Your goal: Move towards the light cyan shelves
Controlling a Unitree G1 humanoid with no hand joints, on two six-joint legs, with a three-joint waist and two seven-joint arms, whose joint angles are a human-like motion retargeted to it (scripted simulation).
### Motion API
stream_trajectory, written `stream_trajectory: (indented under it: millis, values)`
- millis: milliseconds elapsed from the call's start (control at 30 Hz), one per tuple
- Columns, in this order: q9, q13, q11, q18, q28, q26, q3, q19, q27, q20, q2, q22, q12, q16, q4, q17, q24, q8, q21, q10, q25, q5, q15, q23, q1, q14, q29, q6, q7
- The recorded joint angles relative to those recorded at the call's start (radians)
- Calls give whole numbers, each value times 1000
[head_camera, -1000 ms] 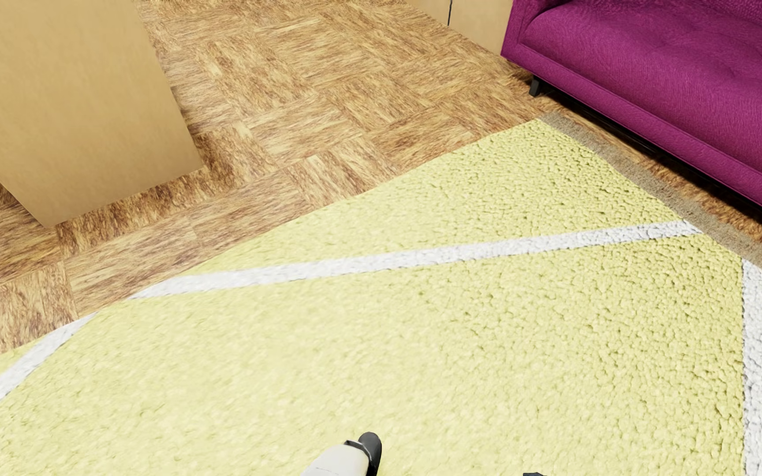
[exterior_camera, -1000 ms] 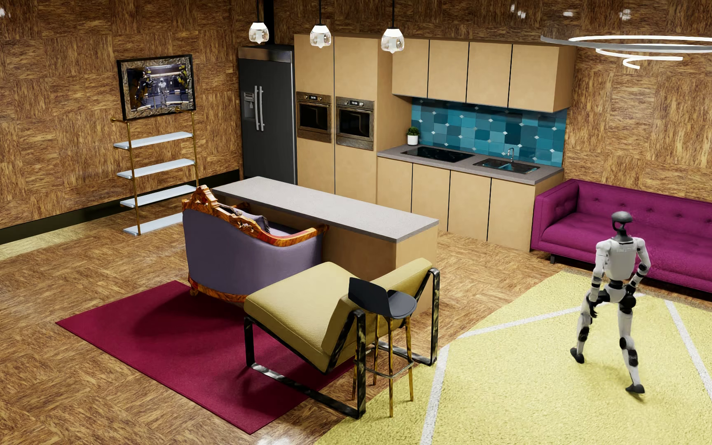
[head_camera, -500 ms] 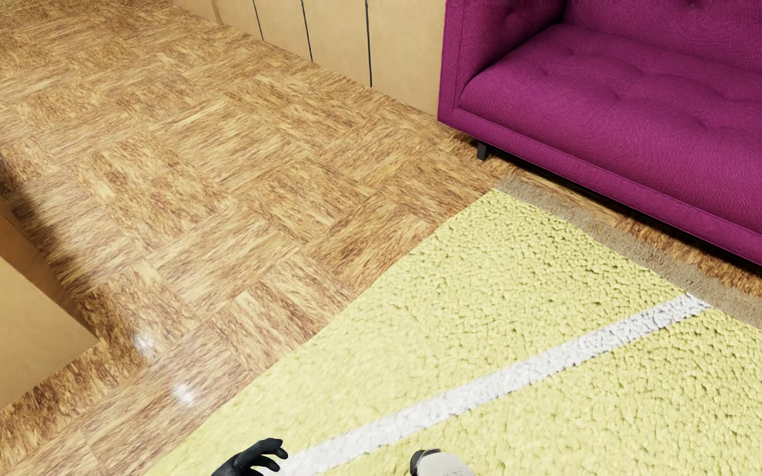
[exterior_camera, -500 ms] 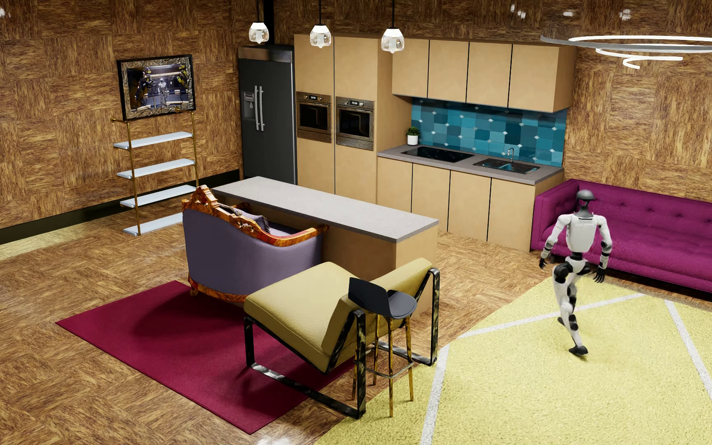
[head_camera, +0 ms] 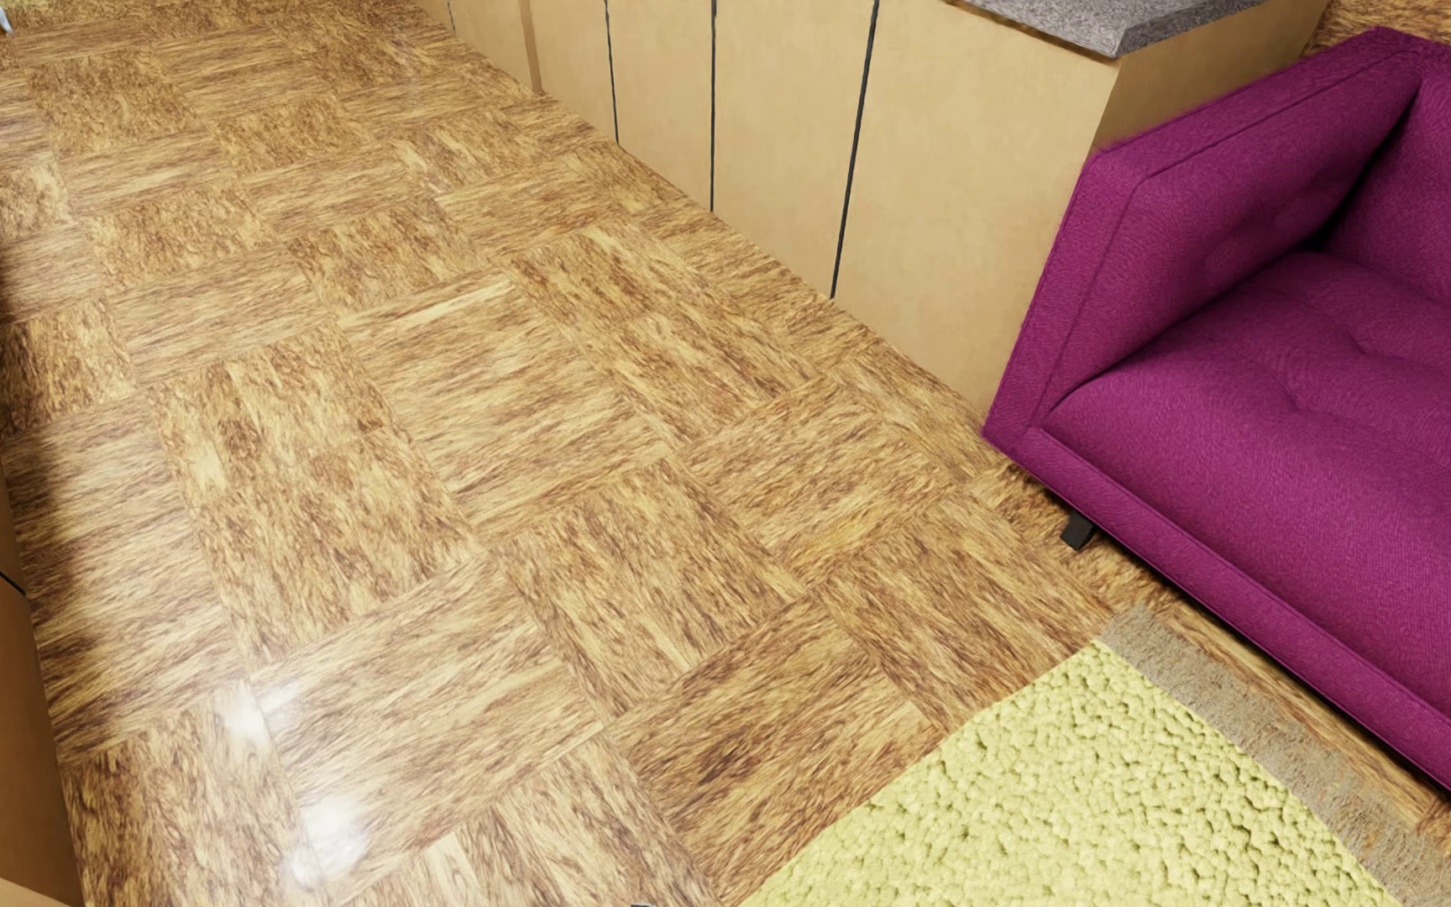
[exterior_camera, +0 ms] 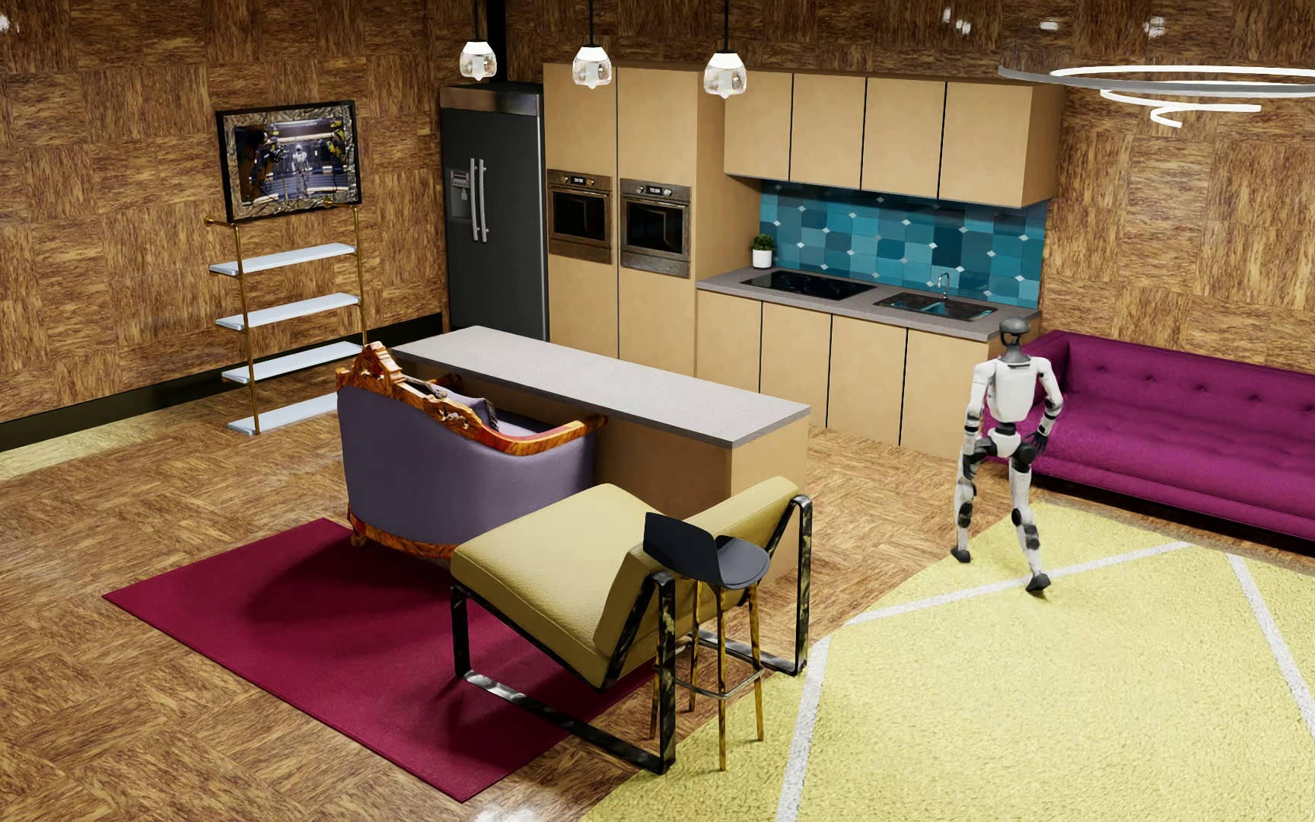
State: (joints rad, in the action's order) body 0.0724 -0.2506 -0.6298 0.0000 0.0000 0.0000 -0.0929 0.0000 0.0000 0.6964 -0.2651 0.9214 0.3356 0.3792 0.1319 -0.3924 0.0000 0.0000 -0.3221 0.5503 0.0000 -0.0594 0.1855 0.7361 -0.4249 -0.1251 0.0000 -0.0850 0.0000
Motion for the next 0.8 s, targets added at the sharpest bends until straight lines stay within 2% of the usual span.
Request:
stream_trajectory:
  millis: [33, 67, 100, 133, 167, 233, 300, 333, 367, 400, 433, 467, 500, 533, 567, 600, 633, 700, 733, 767, 800]
  values:
    - [-14, -13, -211, 0, 0, 0, 17, 0, 0, 7, 81, 13, 9, -3, 46, 13, 0, 0, -4, 52, 0, -46, -175, 40, 8, -79, 0, -24, 0]
    - [-15, -26, -459, 0, 0, 0, 57, 0, 0, 19, 185, 33, 5, -4, 74, 15, 0, 0, -21, 99, 0, -56, -252, 82, 49, -65, 0, -26, 0]
    - [7, -29, -648, 0, 0, 0, 79, 0, 0, 12, 293, 13, -2, 4, 101, 20, 0, 0, -35, 87, 0, -85, -125, 110, 133, -2, 0, -52, 0]
    - [31, -23, -703, 0, 0, 0, 108, 0, 0, 11, 391, 4, -18, 5, 99, 27, 0, 0, -70, 41, 0, -78, -18, 134, 245, 72, 0, -53, 0]
    - [34, -29, -642, 0, 0, 0, 168, 0, 0, 4, 474, 33, -52, 2, 86, 31, 0, 0, -119, 9, 0, -63, 38, 160, 326, 130, 0, -33, 0]
    - [40, -70, -328, 0, 0, 0, 269, 0, 0, -20, 580, -22, -98, 23, 67, 26, 0, 0, -119, -61, 0, -47, 58, 164, 489, 276, 0, -5, 0]
    - [15, -108, 63, 0, 0, 0, 328, 0, 0, -91, 655, -69, -150, 25, 47, 12, 0, 0, -90, -114, 0, -44, -24, 157, 594, 413, 0, 30, 0]
    - [3, -121, 130, 0, 0, 0, 351, 0, 0, -135, 696, -109, -156, 33, 32, 11, 0, 0, -74, -125, 0, -55, -51, 163, 648, 458, 0, 41, 0]
    - [-18, -142, 111, 0, 0, 0, 383, 0, 0, -113, 735, -100, -189, 43, 33, 7, 0, 0, -72, -108, 0, -90, -47, 169, 670, 494, 0, 61, 0]
    - [-7, -153, 24, 0, 0, 0, 424, 0, 0, -137, 736, -129, -170, 36, 19, -7, 0, 0, -87, -60, 0, -81, -109, 181, 730, 504, 0, 81, 0]
    - [-15, -167, -101, 0, 0, 0, 444, 0, 0, -231, 777, -171, -172, 34, -8, 4, 0, 0, -30, 70, 0, -52, -154, 192, 711, 386, 0, 117, 0]
    - [-4, -151, -176, 0, 0, 0, 453, 0, 0, -167, 736, -113, -162, 2, -24, -2, 0, 0, -72, 284, 0, -41, -123, 239, 665, 147, 0, 152, 0]
    - [4, -136, -218, 0, 0, 0, 415, 0, 0, -146, 703, -101, -164, -6, -28, 7, 0, 0, -79, 504, 0, -38, -69, 269, 576, -24, 0, 154, 0]
    - [12, -122, -214, 0, 0, 0, 370, 0, 0, -99, 644, -92, -171, -14, -53, 20, 0, 0, -84, 647, 0, -34, -32, 283, 473, -90, 0, 161, 0]
    - [21, -117, -177, 0, 0, 0, 326, 0, 0, -70, 557, -93, -158, -19, -40, 36, 0, 0, -91, 694, 0, -66, -21, 275, 375, -97, 0, 134, 0]
    - [24, -111, -124, 0, 0, 0, 282, 0, 0, -78, 464, -17, -161, -53, -49, 43, 0, 0, -95, 676, 0, -77, -4, 257, 256, -85, 0, 129, 0]
    - [21, -119, -64, 0, 0, 0, 219, 0, 0, -84, 375, -57, -122, -46, -32, 40, 0, 0, -121, 556, 0, -98, 36, 196, 159, -118, 0, 97, 0]
    - [15, -127, 29, 0, 0, 0, 100, 0, 0, -42, 198, -24, -72, -42, -50, 31, 0, 0, -121, 314, 0, -120, 101, 100, -6, -164, 0, 62, 0]
    - [13, -122, 57, 0, 0, 0, 45, 0, 0, -53, 122, -26, -47, -30, -63, 17, 0, 0, -107, 173, 0, -120, 131, 47, -76, -109, 0, 62, 0]
    - [10, -104, 73, 0, 0, 0, -23, 0, 0, -22, 59, -19, -29, -18, -83, -7, 0, 0, -116, 38, 0, -115, 157, 19, -121, 25, 0, 69, 0]
    - [0, -82, 74, 0, 0, 0, -82, 0, 0, -51, 17, 9, 3, -16, -120, -27, 0, 0, -127, -36, 0, -115, 177, 3, -166, 234, 0, 63, 0]
